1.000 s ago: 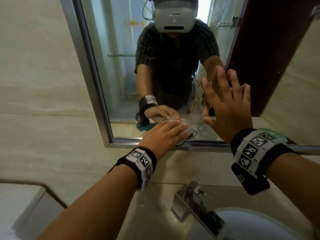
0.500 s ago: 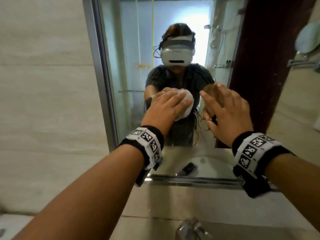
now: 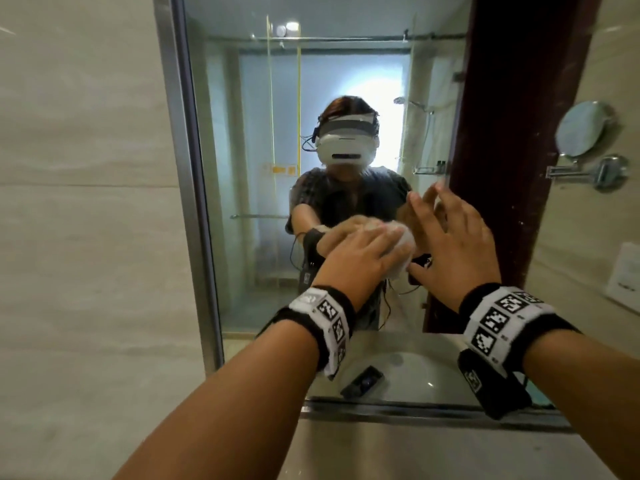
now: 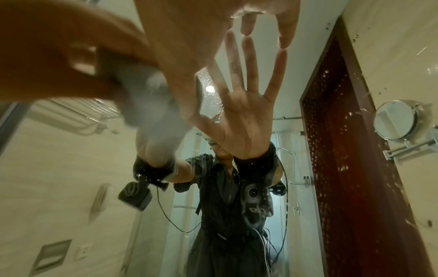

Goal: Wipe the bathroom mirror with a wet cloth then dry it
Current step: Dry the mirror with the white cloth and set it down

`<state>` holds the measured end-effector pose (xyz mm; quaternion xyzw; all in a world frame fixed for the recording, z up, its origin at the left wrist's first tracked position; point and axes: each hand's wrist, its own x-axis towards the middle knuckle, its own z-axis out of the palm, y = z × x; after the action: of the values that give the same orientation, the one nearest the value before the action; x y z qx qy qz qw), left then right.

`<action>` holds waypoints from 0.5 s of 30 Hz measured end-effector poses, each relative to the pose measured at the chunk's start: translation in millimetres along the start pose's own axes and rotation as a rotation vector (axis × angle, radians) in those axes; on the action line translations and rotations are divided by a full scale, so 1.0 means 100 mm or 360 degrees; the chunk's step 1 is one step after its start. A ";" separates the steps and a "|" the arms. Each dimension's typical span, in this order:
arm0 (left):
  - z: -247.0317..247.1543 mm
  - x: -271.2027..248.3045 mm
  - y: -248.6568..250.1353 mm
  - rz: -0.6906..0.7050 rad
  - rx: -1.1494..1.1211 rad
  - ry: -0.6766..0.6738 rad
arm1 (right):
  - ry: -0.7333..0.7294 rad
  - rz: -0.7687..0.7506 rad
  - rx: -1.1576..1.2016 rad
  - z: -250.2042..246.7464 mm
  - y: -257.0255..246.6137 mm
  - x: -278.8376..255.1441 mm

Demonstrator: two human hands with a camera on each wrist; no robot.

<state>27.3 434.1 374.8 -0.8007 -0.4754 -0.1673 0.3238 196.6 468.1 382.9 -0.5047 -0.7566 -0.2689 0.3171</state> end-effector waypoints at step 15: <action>-1.23 0.83 -0.62 -0.0545 -0.0075 0.0571 | -0.0249 0.0043 0.0040 -0.43 0.35 0.31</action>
<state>19.0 425.7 534.8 -0.6733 -0.5350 -0.3702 0.3513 229.1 467.5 437.3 -0.5303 -0.7754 -0.2149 0.2670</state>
